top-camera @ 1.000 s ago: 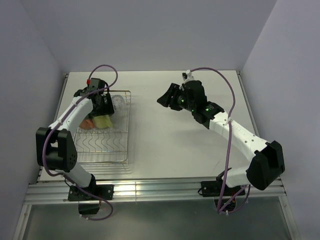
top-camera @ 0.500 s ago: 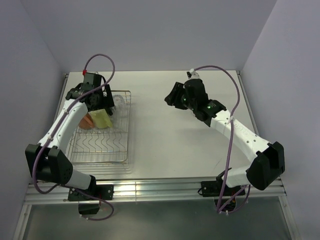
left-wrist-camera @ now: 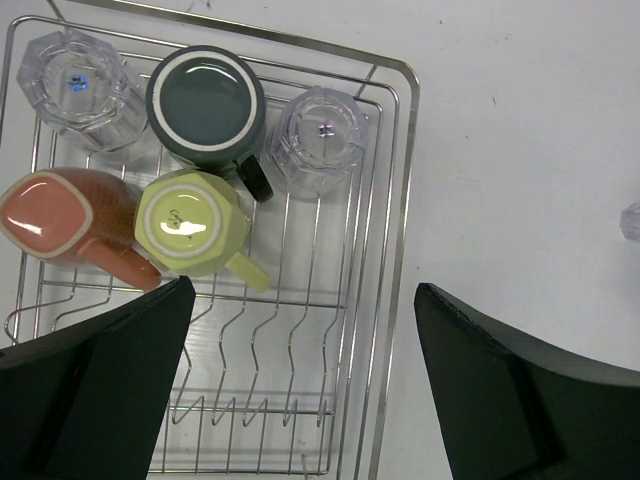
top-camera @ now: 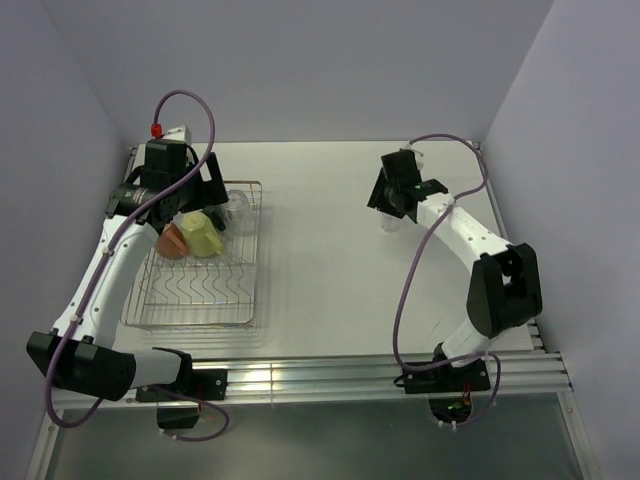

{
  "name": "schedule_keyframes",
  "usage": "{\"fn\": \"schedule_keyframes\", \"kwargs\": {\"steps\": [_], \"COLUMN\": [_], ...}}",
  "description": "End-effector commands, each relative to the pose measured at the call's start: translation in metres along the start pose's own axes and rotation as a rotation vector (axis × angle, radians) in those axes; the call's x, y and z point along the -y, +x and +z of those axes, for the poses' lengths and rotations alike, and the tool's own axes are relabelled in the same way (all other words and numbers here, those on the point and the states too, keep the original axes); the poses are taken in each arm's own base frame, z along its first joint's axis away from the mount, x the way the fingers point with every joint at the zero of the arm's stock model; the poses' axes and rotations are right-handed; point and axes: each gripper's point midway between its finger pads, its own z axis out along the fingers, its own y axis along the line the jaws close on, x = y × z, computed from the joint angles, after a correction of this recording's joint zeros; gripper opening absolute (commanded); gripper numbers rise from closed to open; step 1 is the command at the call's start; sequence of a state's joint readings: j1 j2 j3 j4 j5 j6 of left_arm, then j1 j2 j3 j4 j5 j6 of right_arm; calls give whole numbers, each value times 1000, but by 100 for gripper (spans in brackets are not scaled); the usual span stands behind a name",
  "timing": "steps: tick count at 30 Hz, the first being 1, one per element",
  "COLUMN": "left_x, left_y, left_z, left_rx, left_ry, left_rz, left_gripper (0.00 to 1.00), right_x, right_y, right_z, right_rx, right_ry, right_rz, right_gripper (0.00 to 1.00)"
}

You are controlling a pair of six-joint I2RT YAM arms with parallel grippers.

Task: Load the cups into the dish rack

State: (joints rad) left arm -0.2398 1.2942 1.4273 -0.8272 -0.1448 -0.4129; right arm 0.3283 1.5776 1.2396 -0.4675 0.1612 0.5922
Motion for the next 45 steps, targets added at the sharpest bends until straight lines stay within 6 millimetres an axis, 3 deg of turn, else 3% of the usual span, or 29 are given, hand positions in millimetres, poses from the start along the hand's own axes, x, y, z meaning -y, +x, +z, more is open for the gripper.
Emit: {"fn": "schedule_keyframes", "kwargs": {"steps": [1, 10, 23, 33, 37, 41, 45], "left_x": [17, 20, 19, 17, 19, 23, 31], "left_y": [-21, -18, -14, -11, -10, -9, -9], "left_z": [-20, -22, -18, -17, -16, -15, -15], "left_rx": [76, 81, 70, 66, 64, 57, 58], "left_ry": [88, 109, 104, 97, 106, 131, 172], "left_rz": [-11, -5, 3, 6, 5, 3, -3], "left_gripper": [99, 99, 99, 99, 99, 99, 99], "right_x": [7, 24, 29, 35, 37, 35, 19], "right_y": [-18, -12, -12, -3, -2, -3, -10], "right_z": [7, 37, 65, 75, 74, 66, 44], "right_rx": [33, 7, -15, -41, -45, -43, -26], "right_ry": [70, 178, 241, 262, 266, 247, 153], "right_rz": [-26, -44, -71, -86, -98, -101, -84], "right_gripper": [52, 50, 47, 23, 0, 0, 0]}}
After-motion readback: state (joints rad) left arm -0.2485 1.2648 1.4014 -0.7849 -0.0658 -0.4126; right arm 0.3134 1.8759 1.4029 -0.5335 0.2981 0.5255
